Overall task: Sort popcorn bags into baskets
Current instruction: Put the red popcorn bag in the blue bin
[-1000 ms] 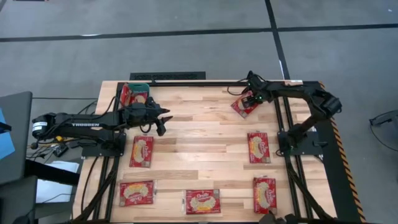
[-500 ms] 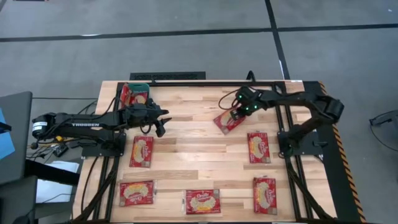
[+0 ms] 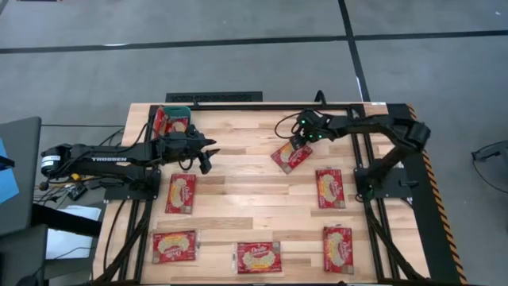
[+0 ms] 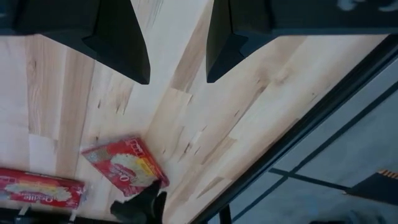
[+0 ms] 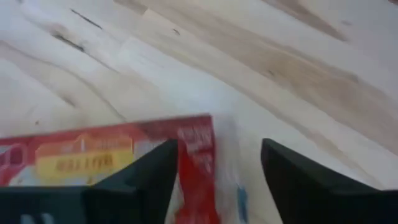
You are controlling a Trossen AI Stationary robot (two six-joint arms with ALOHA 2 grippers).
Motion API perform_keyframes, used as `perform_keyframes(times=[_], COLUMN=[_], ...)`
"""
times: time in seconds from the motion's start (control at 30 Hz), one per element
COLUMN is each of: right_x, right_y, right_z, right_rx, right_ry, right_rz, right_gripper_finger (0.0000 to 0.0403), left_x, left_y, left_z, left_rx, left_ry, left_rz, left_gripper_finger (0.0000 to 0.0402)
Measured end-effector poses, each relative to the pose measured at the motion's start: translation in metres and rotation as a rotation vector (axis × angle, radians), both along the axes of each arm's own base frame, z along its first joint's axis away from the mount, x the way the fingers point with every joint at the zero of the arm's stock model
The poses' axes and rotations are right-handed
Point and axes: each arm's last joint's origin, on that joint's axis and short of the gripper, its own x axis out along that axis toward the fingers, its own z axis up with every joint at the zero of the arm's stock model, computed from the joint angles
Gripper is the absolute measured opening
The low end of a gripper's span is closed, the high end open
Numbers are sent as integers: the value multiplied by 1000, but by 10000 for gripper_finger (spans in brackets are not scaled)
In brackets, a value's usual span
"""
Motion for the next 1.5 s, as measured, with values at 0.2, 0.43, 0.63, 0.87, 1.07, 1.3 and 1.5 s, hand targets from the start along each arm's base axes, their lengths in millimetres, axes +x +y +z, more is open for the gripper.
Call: perform_keyframes(times=[0.2,0.43,0.63,0.87,1.07,1.3,1.5], right_x=[1,4,5,31,53,69,75], right_y=[-8,4,15,39,61,75,82], right_z=[-21,-14,11,59,86,99,102], right_rx=[78,64,12,-230,-443,-553,-596], right_ry=[32,45,-42,-336,-547,-724,-793], right_rz=[27,100,170,320,390,418,447], right_gripper_finger=[269,90,15,5,4,3,2], left_x=[-1,-1,0,1,4,5,14], left_y=[0,0,0,0,0,-1,1], left_z=[-3,-3,-1,2,10,12,4], left_rx=[-18,-19,-19,-28,14,40,40], left_ry=[31,22,1,-37,-111,-122,-107], left_rz=[-1,8,0,6,-40,-81,-82], left_gripper_finger=[148,148,148,149,170,229,266])
